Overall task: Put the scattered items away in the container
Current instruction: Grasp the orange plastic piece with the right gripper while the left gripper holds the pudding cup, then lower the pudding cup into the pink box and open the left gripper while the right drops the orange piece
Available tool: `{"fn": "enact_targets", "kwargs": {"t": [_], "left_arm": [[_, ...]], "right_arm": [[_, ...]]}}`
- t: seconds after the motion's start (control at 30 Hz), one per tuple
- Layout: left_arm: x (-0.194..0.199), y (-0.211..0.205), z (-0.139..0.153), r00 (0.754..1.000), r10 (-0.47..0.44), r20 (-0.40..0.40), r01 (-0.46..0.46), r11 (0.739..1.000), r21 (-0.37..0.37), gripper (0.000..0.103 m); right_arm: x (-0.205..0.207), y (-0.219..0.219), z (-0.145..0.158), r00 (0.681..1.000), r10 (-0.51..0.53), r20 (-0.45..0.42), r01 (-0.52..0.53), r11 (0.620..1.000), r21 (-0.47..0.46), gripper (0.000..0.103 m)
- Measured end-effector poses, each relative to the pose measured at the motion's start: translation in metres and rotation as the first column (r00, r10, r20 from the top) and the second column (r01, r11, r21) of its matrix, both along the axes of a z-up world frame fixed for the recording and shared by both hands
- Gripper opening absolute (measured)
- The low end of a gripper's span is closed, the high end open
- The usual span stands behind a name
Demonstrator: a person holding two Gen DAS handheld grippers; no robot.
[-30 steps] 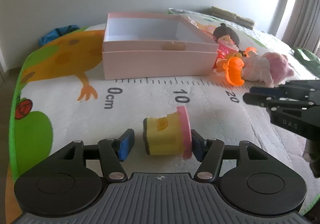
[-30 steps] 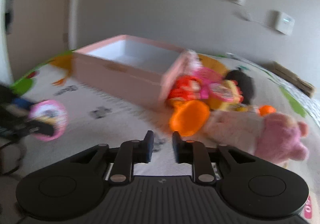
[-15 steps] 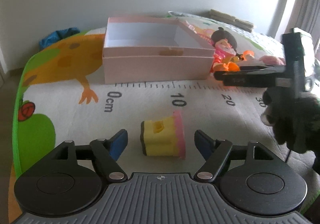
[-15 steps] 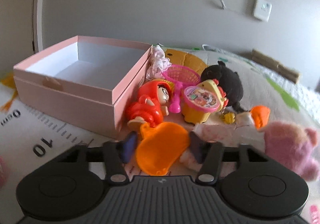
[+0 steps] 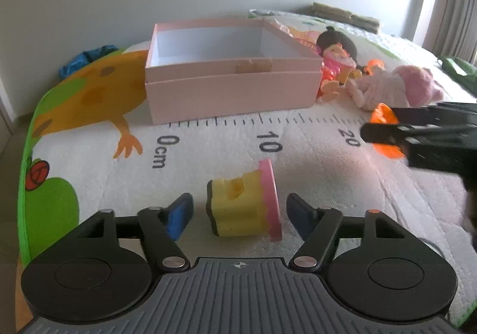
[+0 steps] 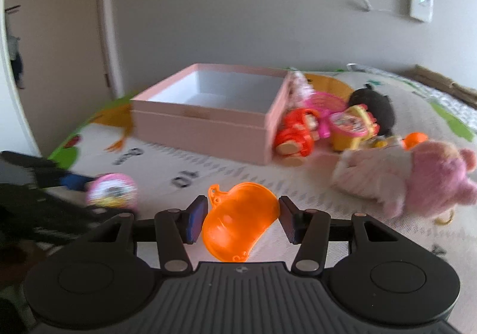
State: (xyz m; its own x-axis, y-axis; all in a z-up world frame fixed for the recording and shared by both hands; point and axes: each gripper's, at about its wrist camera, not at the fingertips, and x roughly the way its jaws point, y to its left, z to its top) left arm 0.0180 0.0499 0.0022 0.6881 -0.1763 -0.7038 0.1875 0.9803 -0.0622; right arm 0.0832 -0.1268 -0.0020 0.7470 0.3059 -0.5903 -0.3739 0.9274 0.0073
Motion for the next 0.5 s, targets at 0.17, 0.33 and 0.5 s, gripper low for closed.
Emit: {"fn": "enact_targets", "kwargs": {"t": [0.17,0.33,0.5], "left_arm": [[-0.002,0.000,0.000,1.000,0.008,0.011,-0.008,1.000,0.009,0.067],[-0.007,0.002,0.002,1.000,0.006,0.023,-0.007,1.000,0.019,0.052],[-0.011,0.006,0.005,0.999,0.009,0.033,-0.010,1.000,0.021,0.049]], "right_arm": [[-0.008,0.018,-0.010,1.000,0.025,-0.012,-0.025,1.000,-0.001,0.052],[-0.011,0.026,-0.012,0.999,0.038,-0.018,-0.038,0.999,-0.007,0.052],[-0.015,0.028,-0.010,0.999,0.049,-0.002,-0.049,0.999,-0.022,0.052]]}}
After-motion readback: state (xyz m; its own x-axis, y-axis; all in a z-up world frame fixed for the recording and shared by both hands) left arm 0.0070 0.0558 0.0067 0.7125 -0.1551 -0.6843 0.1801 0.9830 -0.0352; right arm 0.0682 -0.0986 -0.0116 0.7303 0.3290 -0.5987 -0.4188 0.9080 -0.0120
